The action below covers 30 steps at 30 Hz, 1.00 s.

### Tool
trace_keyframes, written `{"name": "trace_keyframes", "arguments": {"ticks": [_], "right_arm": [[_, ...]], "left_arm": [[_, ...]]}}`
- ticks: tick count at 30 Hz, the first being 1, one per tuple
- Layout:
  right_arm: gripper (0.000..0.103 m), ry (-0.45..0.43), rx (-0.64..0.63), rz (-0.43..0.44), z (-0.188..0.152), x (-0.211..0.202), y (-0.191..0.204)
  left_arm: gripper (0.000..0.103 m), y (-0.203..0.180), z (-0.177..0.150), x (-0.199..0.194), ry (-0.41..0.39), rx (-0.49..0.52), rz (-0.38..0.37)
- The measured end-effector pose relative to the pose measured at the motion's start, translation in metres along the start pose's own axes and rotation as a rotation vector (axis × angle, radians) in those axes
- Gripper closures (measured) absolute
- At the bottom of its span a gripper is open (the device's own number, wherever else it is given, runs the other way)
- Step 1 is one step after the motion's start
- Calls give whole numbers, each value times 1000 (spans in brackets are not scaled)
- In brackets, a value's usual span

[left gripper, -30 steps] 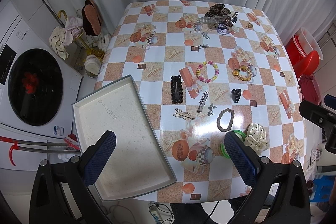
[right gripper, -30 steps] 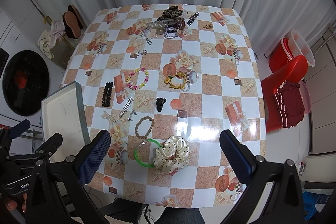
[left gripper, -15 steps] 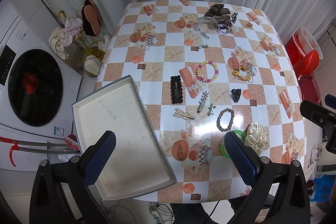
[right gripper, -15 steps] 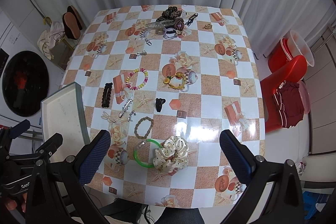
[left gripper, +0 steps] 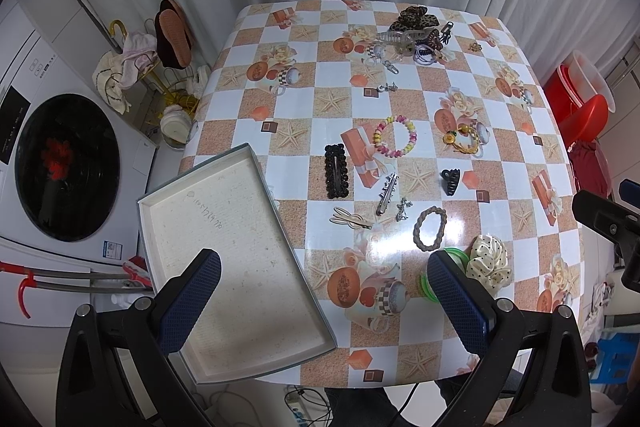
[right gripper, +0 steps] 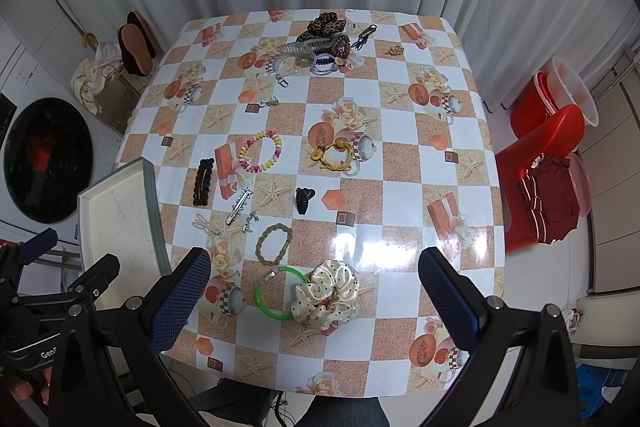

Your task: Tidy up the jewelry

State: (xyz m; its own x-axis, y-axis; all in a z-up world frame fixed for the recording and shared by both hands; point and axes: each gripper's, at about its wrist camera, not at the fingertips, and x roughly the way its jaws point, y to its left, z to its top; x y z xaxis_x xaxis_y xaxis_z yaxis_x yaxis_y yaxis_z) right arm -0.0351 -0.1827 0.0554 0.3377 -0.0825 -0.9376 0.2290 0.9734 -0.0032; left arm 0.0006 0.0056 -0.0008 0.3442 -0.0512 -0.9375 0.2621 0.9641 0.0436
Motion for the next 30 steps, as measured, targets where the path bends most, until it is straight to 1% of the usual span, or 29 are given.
{"name": "trace_keyframes", "arguments": {"ticks": [30], "right_arm": [[0,1,0,0,2,5,0]], "left_arm": [[0,0,0,0,4,0,1]]}}
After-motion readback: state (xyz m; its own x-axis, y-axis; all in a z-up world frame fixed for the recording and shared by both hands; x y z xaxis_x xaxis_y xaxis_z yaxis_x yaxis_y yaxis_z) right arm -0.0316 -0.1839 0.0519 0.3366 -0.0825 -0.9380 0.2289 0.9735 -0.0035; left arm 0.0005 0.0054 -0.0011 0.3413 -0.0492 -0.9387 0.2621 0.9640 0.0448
